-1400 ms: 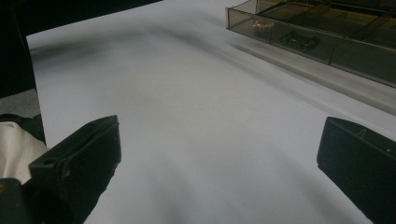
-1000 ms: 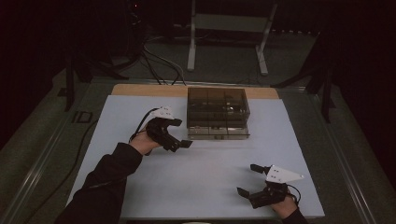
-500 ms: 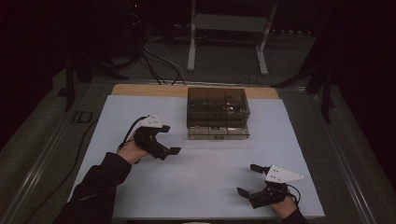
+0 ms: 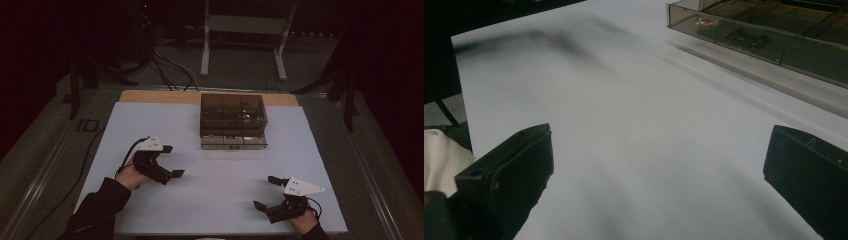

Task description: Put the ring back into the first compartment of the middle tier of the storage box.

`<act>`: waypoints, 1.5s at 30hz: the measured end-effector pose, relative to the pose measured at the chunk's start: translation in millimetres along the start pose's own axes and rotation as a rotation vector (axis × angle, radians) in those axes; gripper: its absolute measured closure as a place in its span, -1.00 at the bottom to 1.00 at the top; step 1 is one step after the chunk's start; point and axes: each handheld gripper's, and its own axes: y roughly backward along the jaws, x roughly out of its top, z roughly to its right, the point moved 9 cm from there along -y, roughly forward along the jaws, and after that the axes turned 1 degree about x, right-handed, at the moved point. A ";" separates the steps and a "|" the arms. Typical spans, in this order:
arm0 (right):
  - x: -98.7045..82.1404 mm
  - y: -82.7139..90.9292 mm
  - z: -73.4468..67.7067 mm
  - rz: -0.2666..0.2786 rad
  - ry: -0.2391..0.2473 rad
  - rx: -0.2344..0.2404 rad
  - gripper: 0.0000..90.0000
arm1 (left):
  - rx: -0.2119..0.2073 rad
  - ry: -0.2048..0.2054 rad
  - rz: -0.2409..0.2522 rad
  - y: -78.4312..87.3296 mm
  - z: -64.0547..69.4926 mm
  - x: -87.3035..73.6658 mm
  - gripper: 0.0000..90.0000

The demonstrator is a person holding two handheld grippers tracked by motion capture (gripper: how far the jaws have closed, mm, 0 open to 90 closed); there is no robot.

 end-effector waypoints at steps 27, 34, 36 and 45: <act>-1.2 -1.6 -1.0 -0.010 0.000 0.002 -1.00 | 0.052 0.067 0.011 30.5 9.8 -68.2 -0.98; -1.7 -1.9 -0.8 -0.012 0.000 0.002 -1.00 | 0.047 0.089 0.011 41.2 15.6 -82.1 -0.98; -2.0 -2.1 -0.8 -0.014 0.000 0.004 -1.00 | 0.051 0.091 0.011 43.8 16.3 -85.6 -0.98; -2.5 -2.3 -1.0 -0.018 0.002 0.005 -1.00 | 0.063 0.098 0.021 50.5 11.5 -93.7 -0.98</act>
